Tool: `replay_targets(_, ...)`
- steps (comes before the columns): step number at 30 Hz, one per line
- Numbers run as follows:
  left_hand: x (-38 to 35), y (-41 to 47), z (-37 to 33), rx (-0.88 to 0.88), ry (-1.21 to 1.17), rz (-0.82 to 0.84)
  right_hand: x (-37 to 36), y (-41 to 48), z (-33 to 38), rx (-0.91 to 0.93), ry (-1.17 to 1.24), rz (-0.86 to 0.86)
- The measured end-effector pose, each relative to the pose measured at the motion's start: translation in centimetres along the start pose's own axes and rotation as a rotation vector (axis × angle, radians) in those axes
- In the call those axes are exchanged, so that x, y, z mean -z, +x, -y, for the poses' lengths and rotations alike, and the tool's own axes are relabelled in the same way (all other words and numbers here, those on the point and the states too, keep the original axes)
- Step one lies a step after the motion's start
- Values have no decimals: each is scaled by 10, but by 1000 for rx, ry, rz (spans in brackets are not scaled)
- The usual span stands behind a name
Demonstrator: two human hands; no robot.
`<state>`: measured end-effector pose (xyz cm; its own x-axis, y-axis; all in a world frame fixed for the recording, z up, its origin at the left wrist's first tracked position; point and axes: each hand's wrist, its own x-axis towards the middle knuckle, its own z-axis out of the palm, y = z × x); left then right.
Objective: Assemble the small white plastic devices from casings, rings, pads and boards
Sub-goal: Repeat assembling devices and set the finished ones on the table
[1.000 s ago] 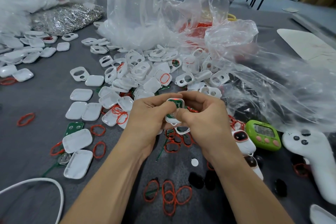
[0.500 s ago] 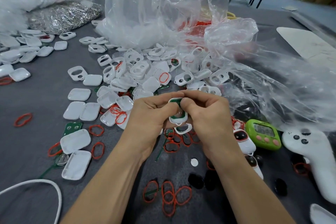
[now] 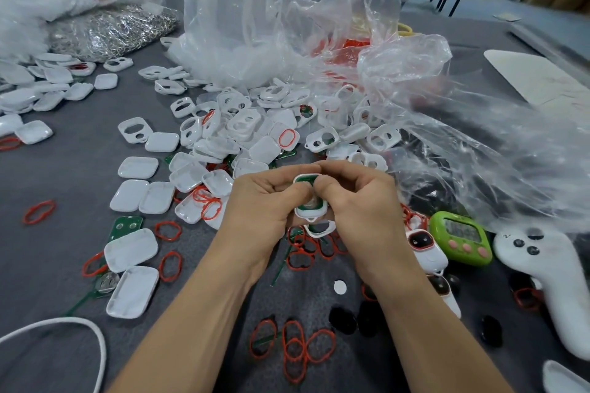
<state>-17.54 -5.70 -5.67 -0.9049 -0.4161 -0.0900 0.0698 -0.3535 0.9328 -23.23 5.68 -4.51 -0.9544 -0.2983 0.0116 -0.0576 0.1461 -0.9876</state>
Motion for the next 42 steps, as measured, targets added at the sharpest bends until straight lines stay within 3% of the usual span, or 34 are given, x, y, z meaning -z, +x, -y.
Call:
replay_targets(3, 3, 3, -1, 14, 20, -77, 13, 6, 5, 39, -82, -123)
replay_targets(6, 8, 5, -3, 45, 17, -129, 39, 22, 18, 119, -364, -280)
replay_targets(10, 8, 6, -4, 72, 5, -137, 48, 40, 30, 82, -857, -181)
replay_targets(13, 8, 6, -6, 66, -11, -137, 45, 44, 32, 99, -1088, -68)
replay_targets(15, 8, 6, -7, 64, -14, -142, 46, 42, 31, 138, -1158, -81)
replay_targets(18, 9, 5, -8, 60, -6, -168, 53, 36, 33, 186, -1145, -200)
replay_targets(23, 10, 5, -13, 39, -35, -223, 44, 41, 42, 203, -1077, -184)
replay_targets(28, 12, 7, -15, 21, -58, -311, 3, 74, 48, 203, -887, 182)
replay_targets(32, 20, 11, -23, -14, -223, -440, -36, 87, 45, 323, -749, 374)
replay_targets(36, 30, 12, -26, -55, -275, -517, -61, 97, 35, 421, -950, 480)
replay_targets(39, 30, 13, -24, -56, -269, -524, -60, 96, 32, 458, -1004, 376)
replay_targets(42, 29, 15, -23, -61, -235, -500, -34, 89, 30, 321, -668, 203)
